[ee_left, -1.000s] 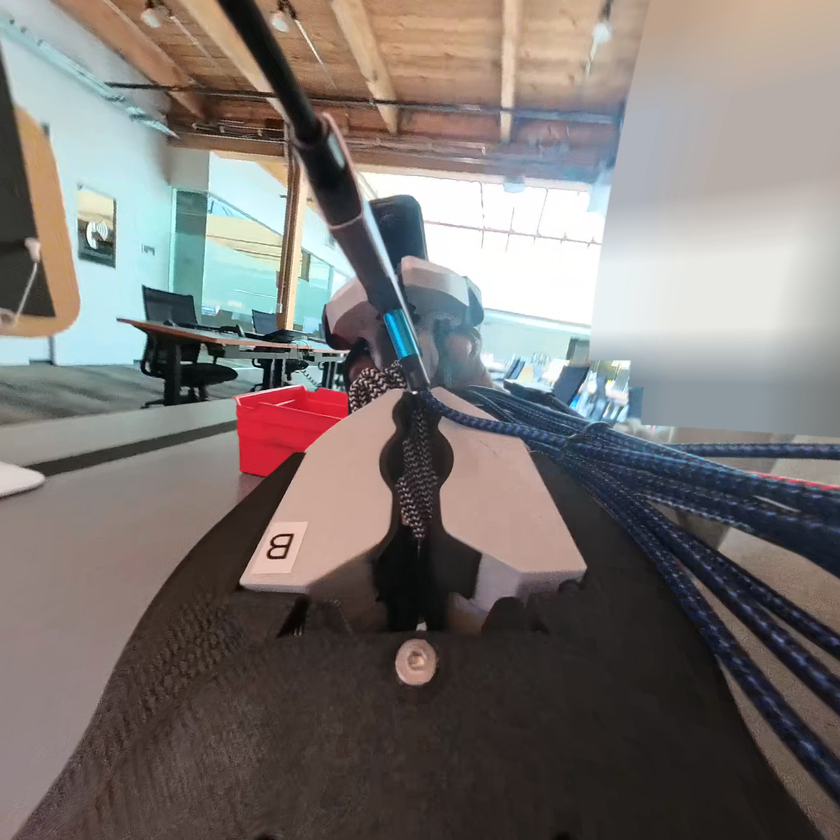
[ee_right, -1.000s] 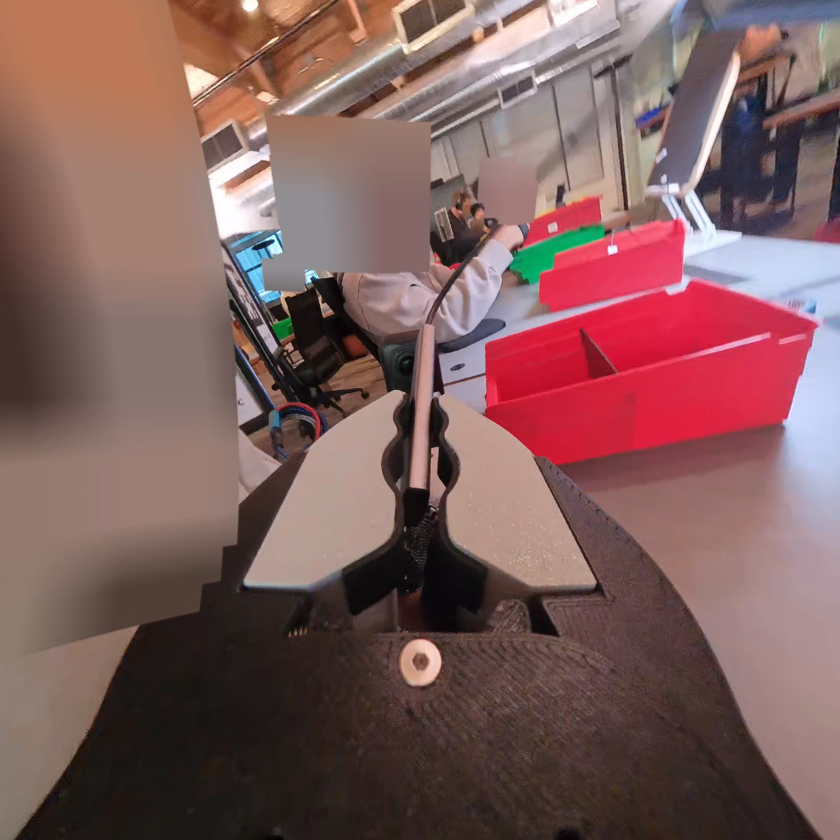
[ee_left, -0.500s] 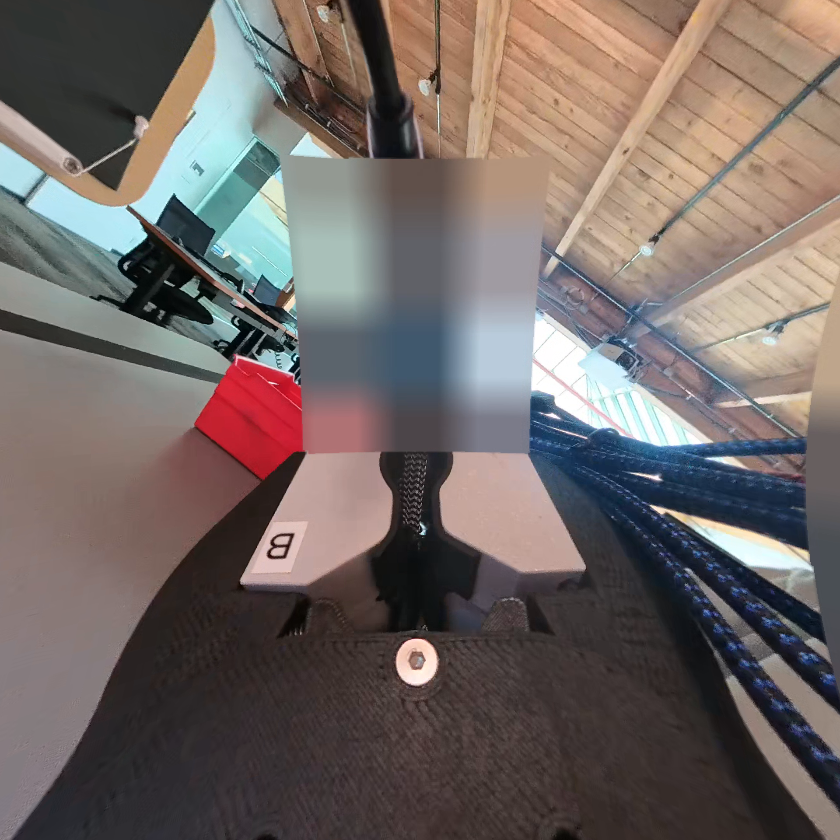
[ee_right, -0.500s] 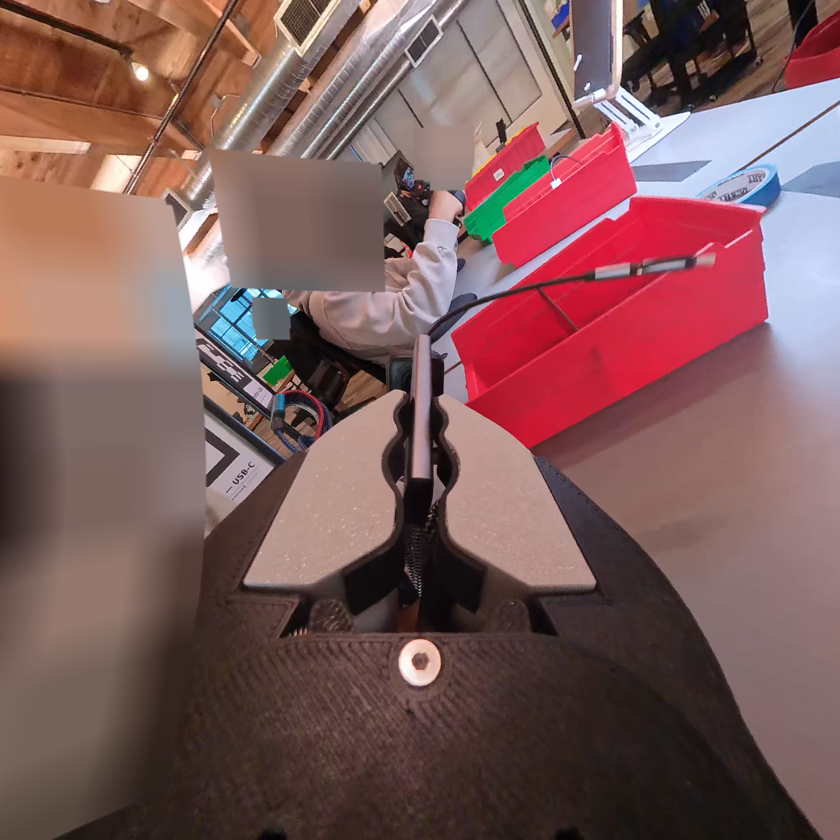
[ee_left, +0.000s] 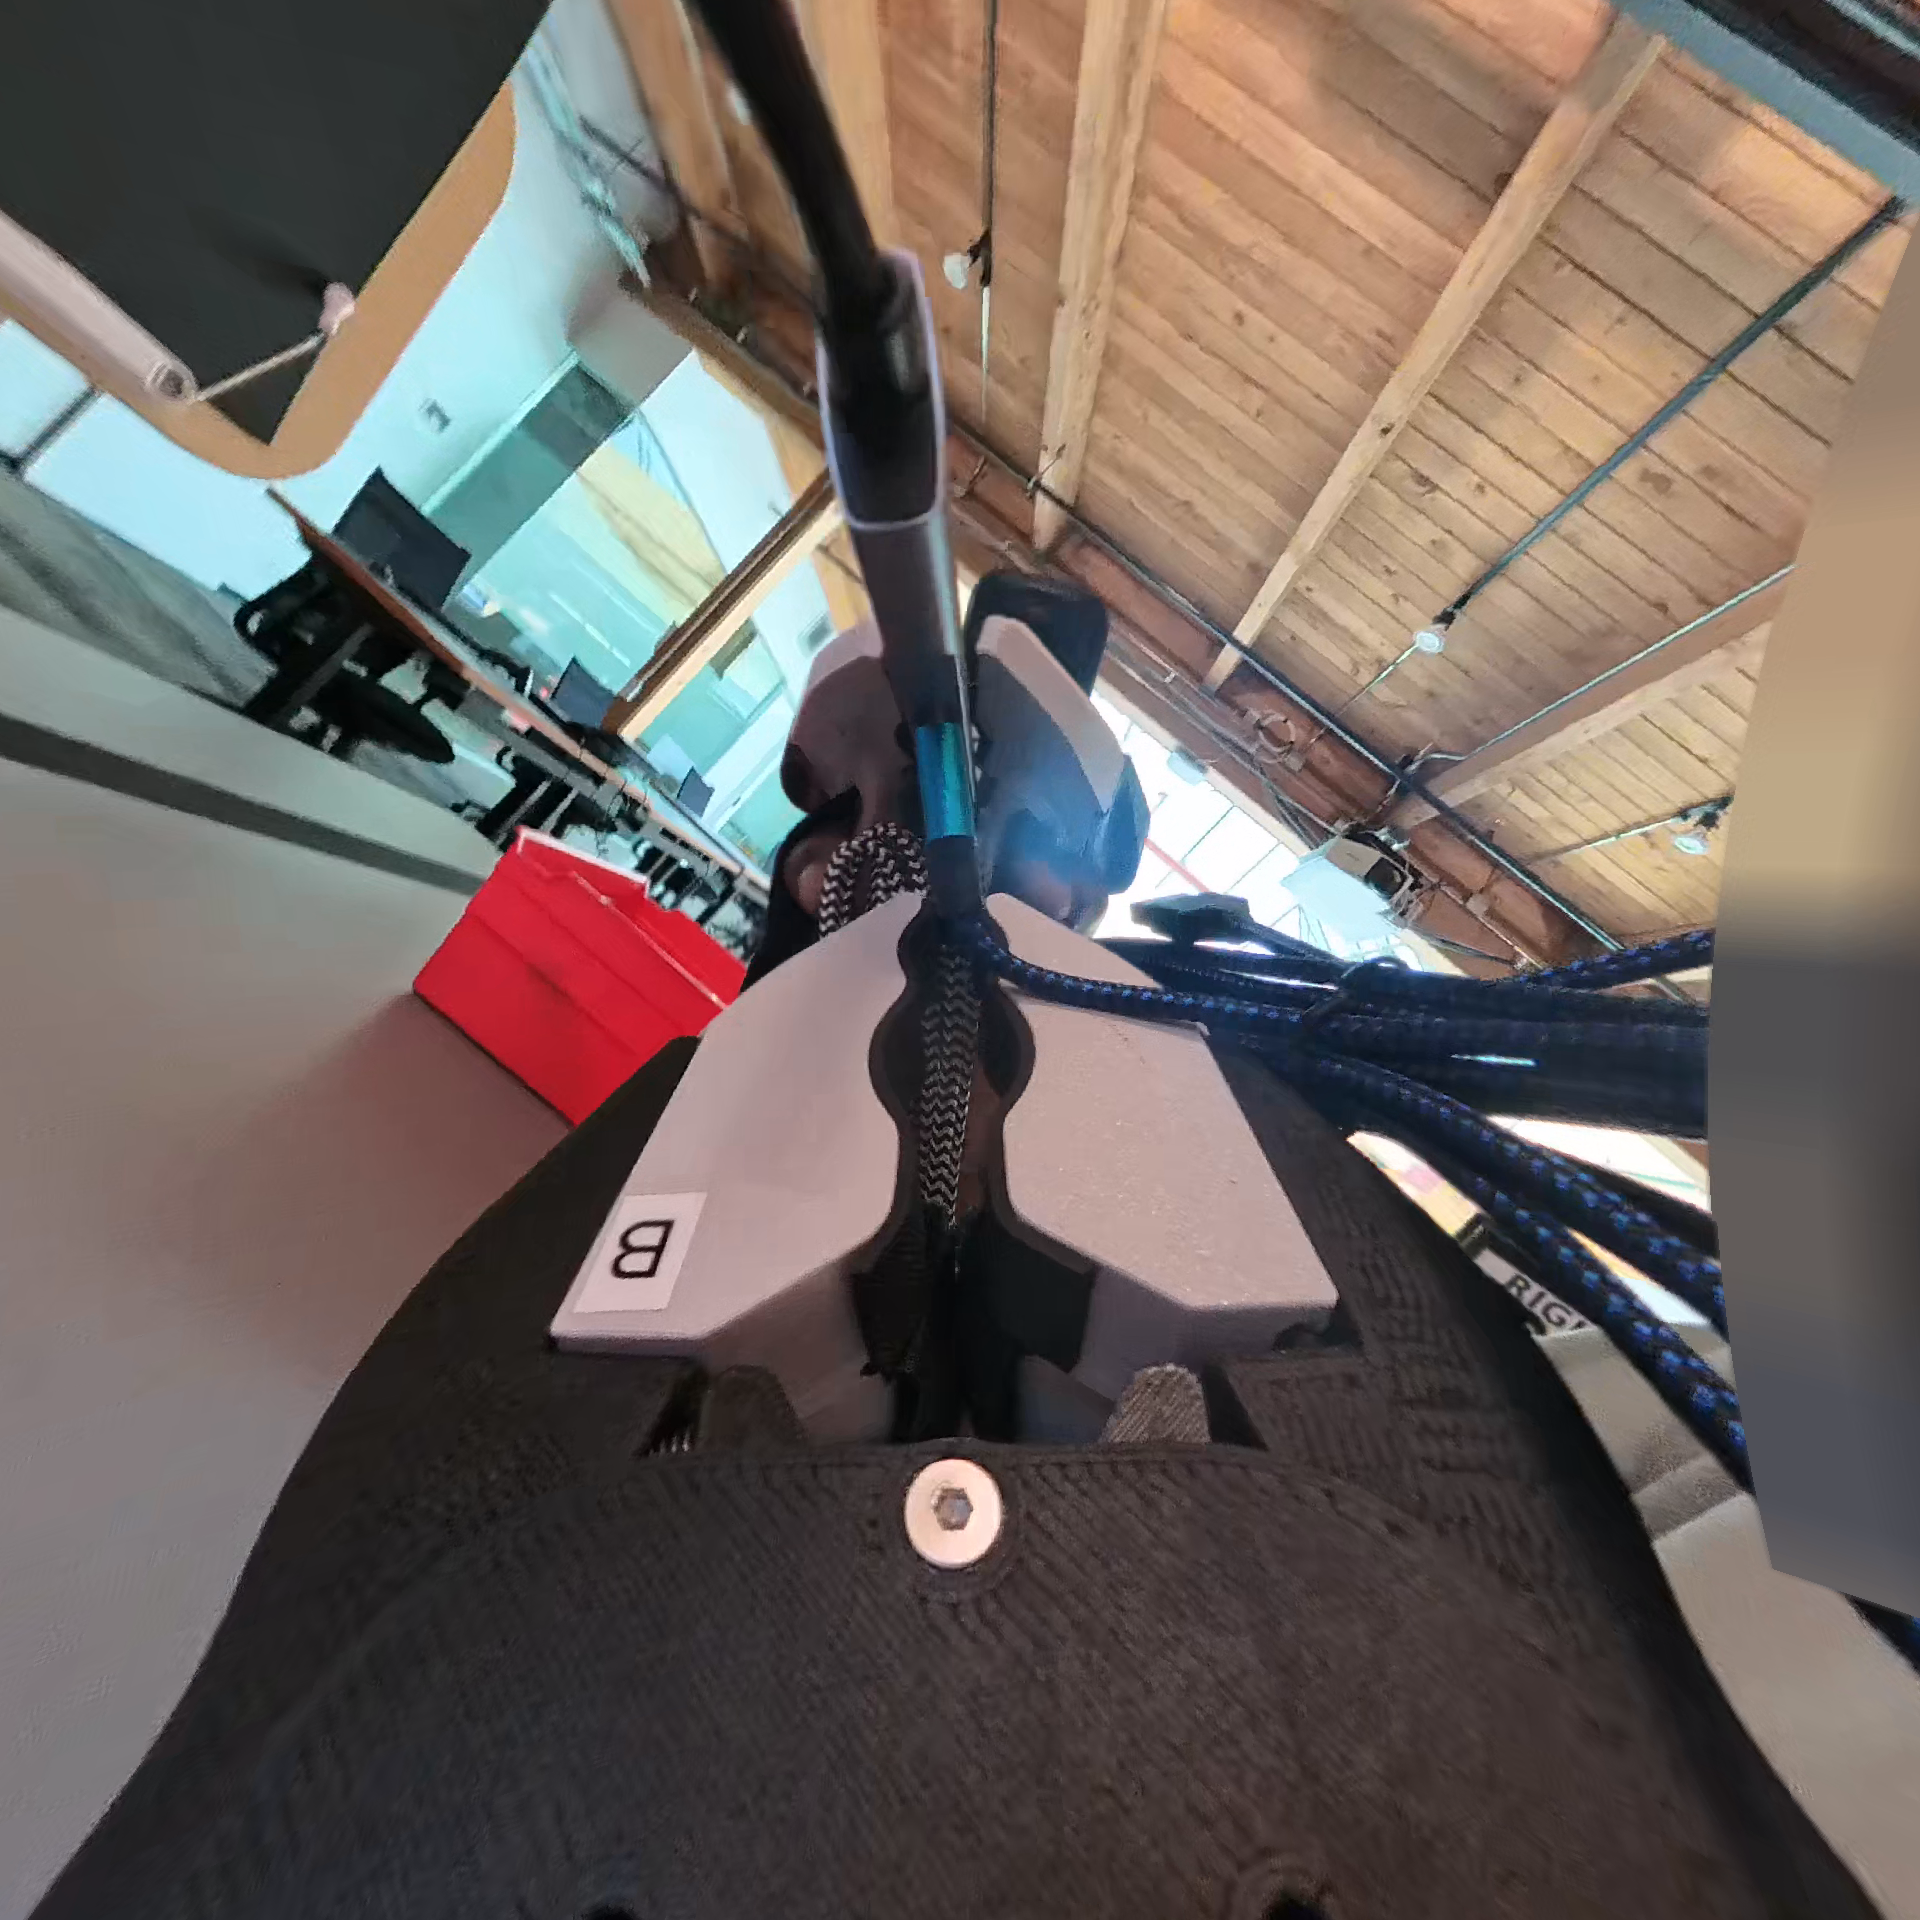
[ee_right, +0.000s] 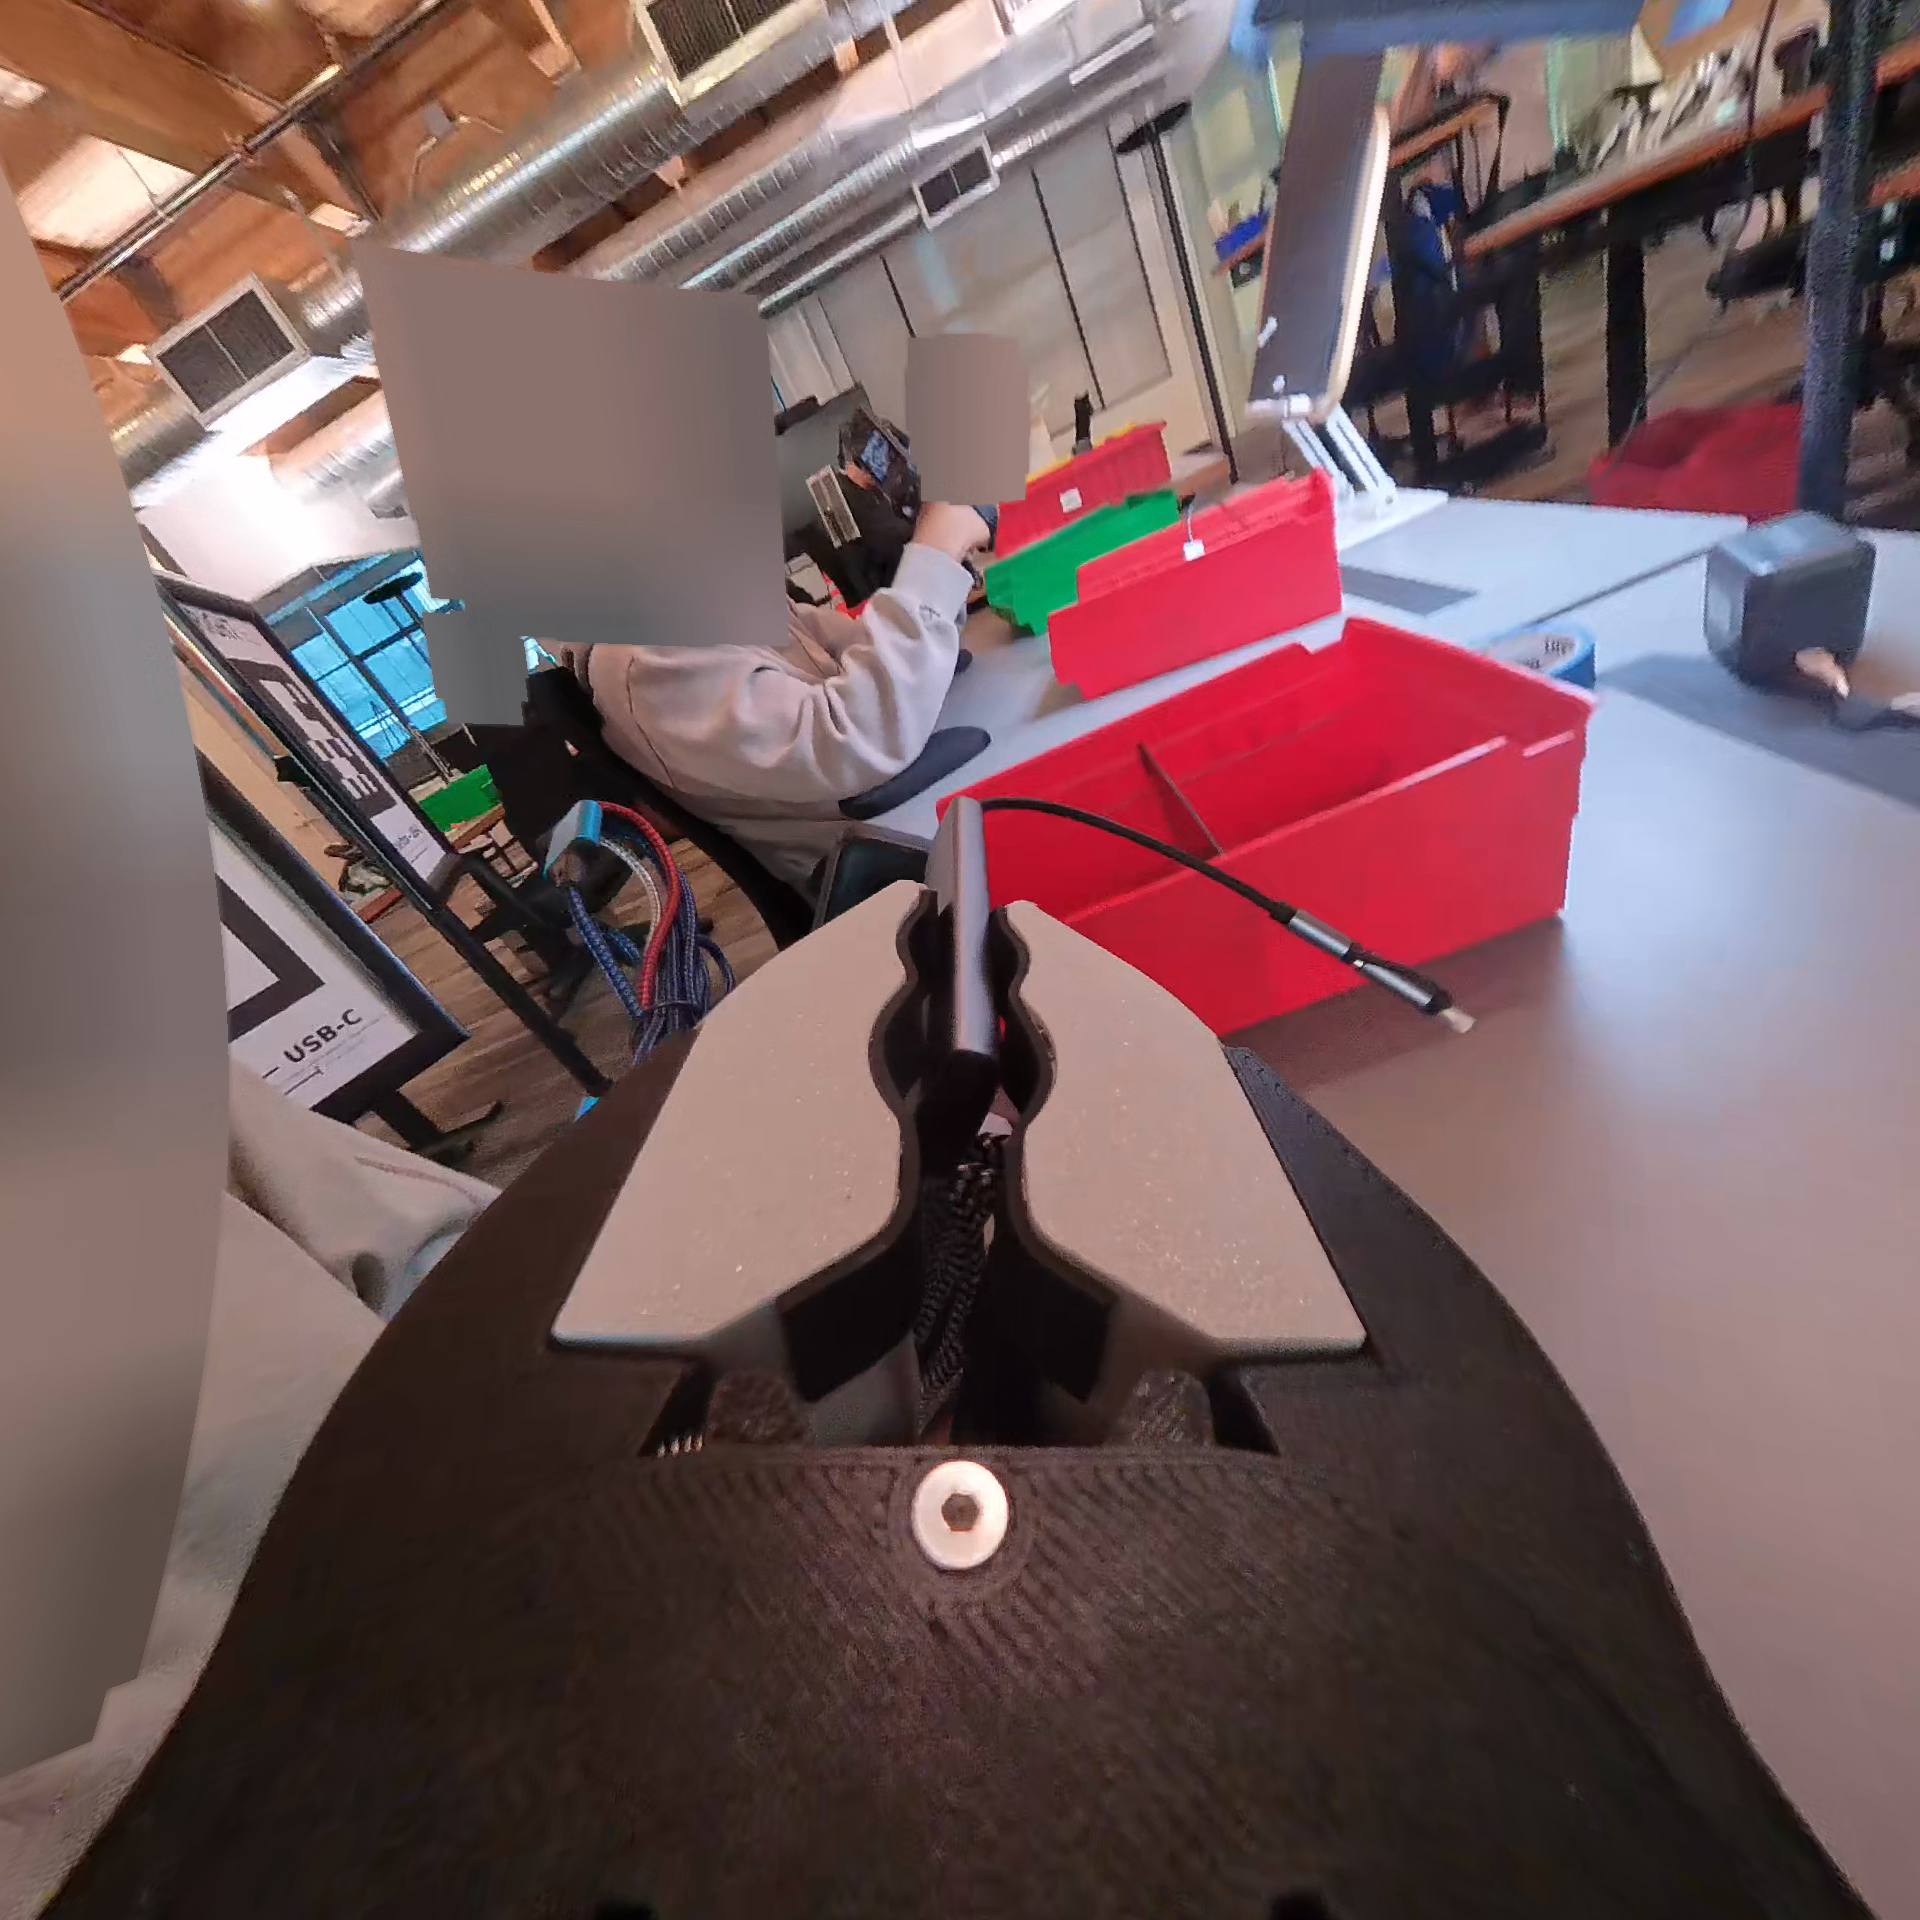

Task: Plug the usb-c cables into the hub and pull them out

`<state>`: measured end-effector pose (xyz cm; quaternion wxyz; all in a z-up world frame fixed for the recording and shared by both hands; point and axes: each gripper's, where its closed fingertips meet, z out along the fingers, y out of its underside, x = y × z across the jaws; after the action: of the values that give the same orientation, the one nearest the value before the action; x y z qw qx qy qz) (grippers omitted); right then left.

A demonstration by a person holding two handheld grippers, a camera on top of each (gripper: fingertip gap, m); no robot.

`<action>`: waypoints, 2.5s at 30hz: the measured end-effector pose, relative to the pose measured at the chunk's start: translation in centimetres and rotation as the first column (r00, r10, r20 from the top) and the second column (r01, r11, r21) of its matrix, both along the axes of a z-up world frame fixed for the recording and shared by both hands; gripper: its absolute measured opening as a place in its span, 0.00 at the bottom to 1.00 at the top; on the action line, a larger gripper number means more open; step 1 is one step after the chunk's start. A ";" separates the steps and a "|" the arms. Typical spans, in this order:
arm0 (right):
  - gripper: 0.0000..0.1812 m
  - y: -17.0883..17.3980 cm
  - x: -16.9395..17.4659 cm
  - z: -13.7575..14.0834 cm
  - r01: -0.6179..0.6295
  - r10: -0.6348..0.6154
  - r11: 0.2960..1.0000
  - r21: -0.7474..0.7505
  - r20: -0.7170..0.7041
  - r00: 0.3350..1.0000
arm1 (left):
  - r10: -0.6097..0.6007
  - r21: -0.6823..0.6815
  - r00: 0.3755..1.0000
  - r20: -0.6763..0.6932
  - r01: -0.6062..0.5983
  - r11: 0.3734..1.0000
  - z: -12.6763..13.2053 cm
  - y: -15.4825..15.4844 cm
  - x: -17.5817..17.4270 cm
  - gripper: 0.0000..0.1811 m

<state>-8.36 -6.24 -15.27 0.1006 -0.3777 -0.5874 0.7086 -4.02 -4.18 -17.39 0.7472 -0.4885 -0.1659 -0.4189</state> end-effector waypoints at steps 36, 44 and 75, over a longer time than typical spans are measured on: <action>0.05 0.7 3.4 1.2 0.017 -0.009 0.999 0.030 -0.233 0.972 | 0.043 0.069 0.936 -0.349 -0.020 0.997 0.6 -1.3 0.9 0.02; 0.06 -1.0 6.5 1.2 0.023 0.081 0.963 0.268 -0.369 0.926 | 0.092 0.139 0.756 -0.648 -0.001 0.990 0.5 -2.6 3.2 0.02; 0.06 2.2 10.7 -0.8 0.766 0.590 -0.270 0.583 -0.528 0.610 | 0.668 0.674 -0.205 -0.715 -0.455 0.582 5.0 -6.3 -0.5 0.77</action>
<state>2.35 -3.99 -16.06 0.6665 0.1624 -0.7276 -0.0113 -4.56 -10.44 -12.37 0.8013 -0.4328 0.1849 0.3692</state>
